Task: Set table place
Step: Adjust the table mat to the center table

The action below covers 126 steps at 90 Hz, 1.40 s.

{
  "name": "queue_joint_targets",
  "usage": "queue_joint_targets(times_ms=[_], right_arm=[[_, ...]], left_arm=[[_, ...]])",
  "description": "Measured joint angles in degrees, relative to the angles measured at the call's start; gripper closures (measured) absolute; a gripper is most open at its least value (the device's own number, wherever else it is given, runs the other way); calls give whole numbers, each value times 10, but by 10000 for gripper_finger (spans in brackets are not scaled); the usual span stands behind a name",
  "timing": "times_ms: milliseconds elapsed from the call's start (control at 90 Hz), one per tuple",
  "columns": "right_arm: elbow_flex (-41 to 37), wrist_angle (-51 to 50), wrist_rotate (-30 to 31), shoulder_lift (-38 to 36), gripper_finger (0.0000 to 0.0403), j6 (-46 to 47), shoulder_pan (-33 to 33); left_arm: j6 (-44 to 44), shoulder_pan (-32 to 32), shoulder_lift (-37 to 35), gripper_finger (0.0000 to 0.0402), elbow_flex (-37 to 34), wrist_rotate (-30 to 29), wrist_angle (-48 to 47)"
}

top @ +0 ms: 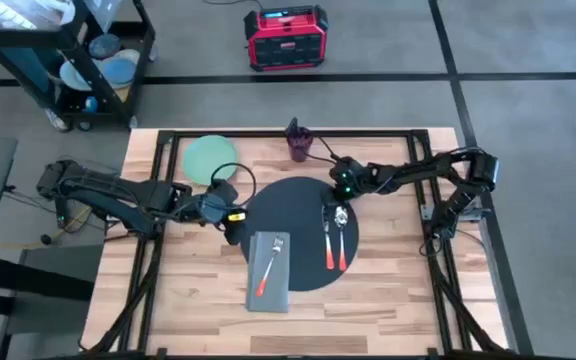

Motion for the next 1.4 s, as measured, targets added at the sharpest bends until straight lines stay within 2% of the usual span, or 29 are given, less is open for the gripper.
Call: queue_joint_targets(times_ms=[256, 389, 800, 1400], right_arm=[[1, -15, 22, -53, 403, -7, -4], [1, -48, 24, -42, 403, -18, -18], [2, -58, 6, -31, 403, -62, -66], [-55, -38, -2, -30, 403, -72, -72]], left_arm=[[2, 0, 0, 386, 0, 0, 0], [2, 0, 0, 386, 0, 0, -3], [-9, 0, 0, 386, 0, 0, -3], [-51, -2, 0, 386, 0, 14, -3]])
